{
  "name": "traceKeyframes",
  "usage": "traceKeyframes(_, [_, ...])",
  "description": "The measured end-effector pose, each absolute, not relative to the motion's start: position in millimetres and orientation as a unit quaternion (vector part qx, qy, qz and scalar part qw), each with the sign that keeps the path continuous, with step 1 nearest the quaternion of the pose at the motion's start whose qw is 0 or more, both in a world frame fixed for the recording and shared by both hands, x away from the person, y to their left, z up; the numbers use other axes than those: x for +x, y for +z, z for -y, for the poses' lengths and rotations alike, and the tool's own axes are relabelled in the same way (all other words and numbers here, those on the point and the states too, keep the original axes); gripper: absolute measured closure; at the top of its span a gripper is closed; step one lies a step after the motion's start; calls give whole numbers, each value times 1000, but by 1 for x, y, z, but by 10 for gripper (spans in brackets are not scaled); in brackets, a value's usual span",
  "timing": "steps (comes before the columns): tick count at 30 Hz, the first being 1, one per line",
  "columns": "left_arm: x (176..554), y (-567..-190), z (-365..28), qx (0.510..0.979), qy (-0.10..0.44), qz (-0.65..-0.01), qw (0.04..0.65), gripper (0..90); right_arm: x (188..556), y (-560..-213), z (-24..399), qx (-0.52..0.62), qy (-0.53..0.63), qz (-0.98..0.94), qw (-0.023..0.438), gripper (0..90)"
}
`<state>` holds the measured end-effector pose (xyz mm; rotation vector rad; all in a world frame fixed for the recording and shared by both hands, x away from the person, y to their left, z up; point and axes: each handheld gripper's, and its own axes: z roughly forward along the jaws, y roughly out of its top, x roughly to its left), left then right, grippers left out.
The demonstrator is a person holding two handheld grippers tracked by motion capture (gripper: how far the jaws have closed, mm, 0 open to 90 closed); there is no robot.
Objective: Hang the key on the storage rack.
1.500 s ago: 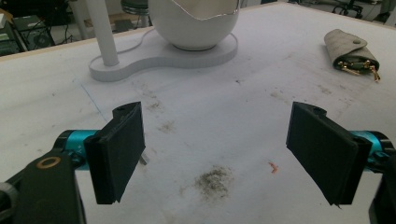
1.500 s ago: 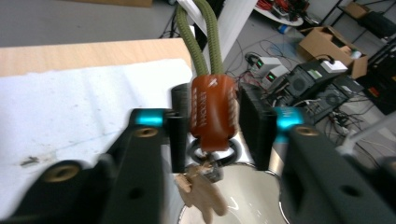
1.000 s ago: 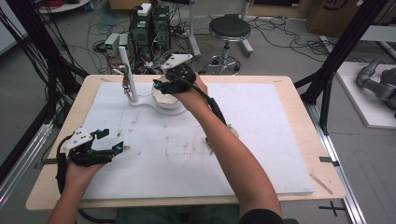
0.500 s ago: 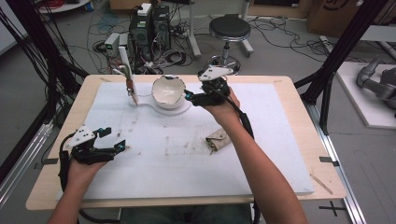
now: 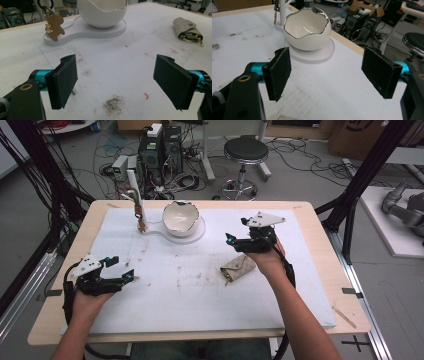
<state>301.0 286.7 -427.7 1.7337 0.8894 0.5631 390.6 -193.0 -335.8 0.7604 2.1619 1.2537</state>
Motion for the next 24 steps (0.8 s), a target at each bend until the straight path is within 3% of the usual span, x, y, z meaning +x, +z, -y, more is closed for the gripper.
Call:
traceKeyframes(18, [302,-428,-283,724,228,-369,536,193,340,-381,264,349,475,-761,269,217])
traceKeyframes(24, [306,-428,-280,722,221,-369,542,192,325,-394,284,378,494,-742,249,210])
